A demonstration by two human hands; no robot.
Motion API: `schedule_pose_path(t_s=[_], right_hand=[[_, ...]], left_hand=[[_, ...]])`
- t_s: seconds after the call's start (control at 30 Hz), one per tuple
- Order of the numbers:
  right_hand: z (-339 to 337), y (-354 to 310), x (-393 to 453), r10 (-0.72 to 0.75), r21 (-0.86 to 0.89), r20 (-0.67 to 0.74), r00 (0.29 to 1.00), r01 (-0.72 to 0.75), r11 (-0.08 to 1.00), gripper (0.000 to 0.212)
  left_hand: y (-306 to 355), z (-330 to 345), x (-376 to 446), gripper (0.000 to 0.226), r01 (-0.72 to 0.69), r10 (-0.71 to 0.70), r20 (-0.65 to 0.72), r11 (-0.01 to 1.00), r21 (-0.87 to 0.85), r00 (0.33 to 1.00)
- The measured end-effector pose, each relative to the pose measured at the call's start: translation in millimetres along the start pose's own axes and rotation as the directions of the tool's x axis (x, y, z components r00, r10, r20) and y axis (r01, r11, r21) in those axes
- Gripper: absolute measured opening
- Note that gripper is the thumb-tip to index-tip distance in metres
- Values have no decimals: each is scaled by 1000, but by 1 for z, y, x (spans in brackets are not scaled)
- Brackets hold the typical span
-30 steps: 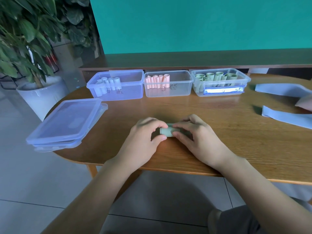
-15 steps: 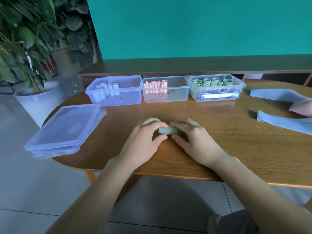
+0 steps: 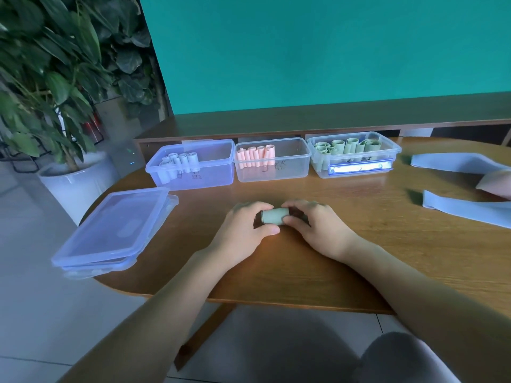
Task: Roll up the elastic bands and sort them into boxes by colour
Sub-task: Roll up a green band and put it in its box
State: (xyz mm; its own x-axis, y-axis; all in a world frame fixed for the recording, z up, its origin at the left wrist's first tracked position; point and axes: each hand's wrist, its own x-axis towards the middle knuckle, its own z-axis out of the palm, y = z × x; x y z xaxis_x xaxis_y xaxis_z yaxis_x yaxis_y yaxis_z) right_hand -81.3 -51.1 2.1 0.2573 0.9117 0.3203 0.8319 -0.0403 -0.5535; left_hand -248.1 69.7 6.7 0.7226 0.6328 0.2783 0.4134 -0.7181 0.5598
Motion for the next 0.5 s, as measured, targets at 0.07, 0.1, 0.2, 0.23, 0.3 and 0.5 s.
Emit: schedule_pose_path(t_s=[0.07, 0.1, 0.2, 0.23, 0.3, 0.5], right_hand=[[1, 3, 5, -7, -4, 11, 1000, 7, 1000, 29], [1, 4, 7, -1, 5, 6, 1000, 1, 1000, 30], [-3, 7, 8, 59, 141, -27, 998, -55, 988, 37], [-5, 7, 7, 83, 237, -37, 996, -72, 969, 38], [-10, 12, 6, 119, 417, -55, 991, -86, 905, 36], [-40, 33, 5, 154, 572, -88, 984, -77, 817, 28]], left_hand=[[0, 2, 6, 41, 14, -14, -11, 1000, 10, 1000], [0, 3, 9, 38, 16, -16, -9, 1000, 13, 1000], [1, 5, 15, 34, 14, -14, -2, 1000, 2, 1000], [3, 5, 17, 34, 6, -6, -8, 1000, -18, 1000], [7, 7, 22, 33, -10, 8, -17, 997, -70, 1000], [27, 20, 45, 34, -49, 52, 8, 975, -215, 999]])
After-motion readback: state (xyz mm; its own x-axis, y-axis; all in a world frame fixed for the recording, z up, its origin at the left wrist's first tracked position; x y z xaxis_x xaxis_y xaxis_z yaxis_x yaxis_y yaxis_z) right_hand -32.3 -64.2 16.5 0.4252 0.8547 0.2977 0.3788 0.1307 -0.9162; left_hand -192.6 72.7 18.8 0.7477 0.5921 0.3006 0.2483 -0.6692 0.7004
